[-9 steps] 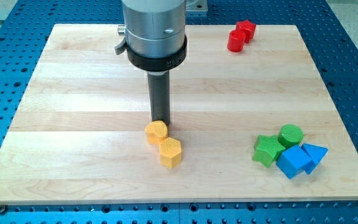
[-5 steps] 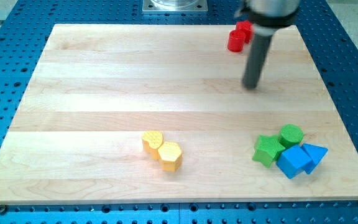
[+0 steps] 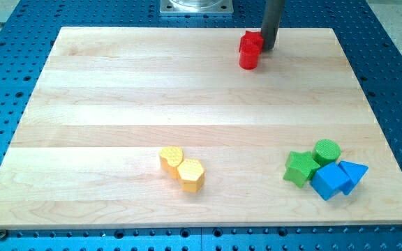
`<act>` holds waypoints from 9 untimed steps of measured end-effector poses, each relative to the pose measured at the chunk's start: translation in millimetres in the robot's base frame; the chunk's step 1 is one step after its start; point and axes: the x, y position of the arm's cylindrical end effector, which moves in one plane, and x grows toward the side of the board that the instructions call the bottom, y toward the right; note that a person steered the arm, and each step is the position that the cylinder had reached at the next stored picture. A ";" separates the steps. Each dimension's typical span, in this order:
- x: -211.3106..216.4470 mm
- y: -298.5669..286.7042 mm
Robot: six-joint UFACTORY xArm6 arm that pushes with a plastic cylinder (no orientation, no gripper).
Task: Attach the red circle into the yellow blocks
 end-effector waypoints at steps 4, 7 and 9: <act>25.0 -110.3; 88.0 -175.5; 129.4 -203.1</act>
